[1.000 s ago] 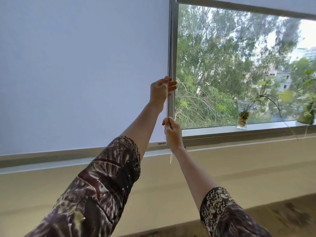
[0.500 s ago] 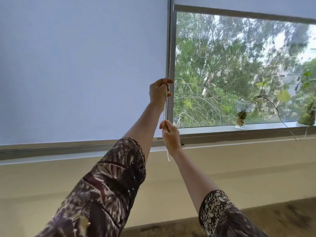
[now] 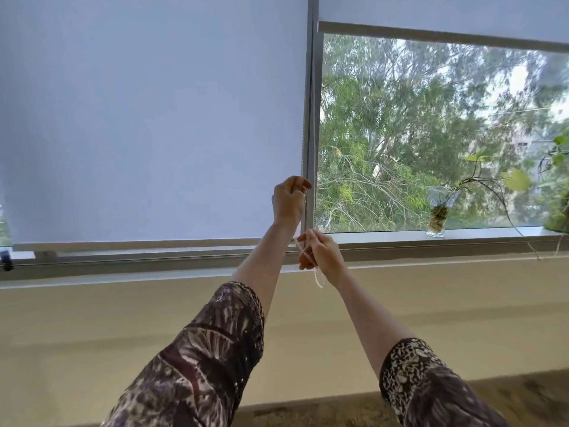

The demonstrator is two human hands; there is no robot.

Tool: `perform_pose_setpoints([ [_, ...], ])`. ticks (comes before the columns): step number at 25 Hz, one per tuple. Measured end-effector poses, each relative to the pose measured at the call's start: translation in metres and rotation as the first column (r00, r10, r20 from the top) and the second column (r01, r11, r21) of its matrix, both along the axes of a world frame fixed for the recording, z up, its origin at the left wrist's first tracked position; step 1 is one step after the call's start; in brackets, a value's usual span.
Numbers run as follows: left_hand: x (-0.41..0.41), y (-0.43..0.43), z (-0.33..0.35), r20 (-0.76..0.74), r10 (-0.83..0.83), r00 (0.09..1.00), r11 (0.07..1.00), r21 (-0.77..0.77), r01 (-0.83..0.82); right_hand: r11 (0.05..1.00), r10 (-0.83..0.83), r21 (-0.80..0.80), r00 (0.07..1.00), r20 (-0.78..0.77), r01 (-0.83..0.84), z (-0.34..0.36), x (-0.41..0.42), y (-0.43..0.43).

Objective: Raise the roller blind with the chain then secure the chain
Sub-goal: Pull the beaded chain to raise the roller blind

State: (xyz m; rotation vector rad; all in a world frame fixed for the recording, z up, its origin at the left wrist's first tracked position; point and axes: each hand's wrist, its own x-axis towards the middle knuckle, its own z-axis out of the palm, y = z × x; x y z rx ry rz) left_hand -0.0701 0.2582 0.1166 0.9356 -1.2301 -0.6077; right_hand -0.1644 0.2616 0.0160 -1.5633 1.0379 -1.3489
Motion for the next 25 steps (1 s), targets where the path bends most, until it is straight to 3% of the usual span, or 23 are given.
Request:
perform_pose_setpoints([
  [5, 0.000, 0.002, -0.040, 0.039, 0.051, 0.998, 0.997, 0.050, -0.053, 0.997, -0.038, -0.069, 0.997, 0.072, 0.043, 0.050, -0.011, -0.006],
  [11, -0.010, 0.013, -0.086, -0.025, -0.061, 0.998, 0.995, 0.076, 0.063, 0.973, -0.045, -0.216, 0.984, 0.173, 0.083, 0.142, 0.003, -0.006],
  [15, -0.014, 0.020, -0.113, 0.065, -0.066, 0.996, 0.993, 0.099, 0.059, 0.971, -0.058, -0.220, 0.982, 0.178, 0.097, 0.186, 0.013, -0.005],
  [18, -0.015, 0.027, -0.129, 0.109, -0.082, 0.991, 0.992, 0.105, 0.071, 0.970, -0.086, -0.200, 0.966, 0.244, 0.137, 0.196, 0.019, -0.004],
  [25, 0.006, 0.025, -0.141, 0.282, -0.116, 0.952, 0.980, 0.189, 0.063, 0.920, -0.182, -0.313, 0.963, 0.198, 0.237, 0.167, 0.018, -0.007],
])
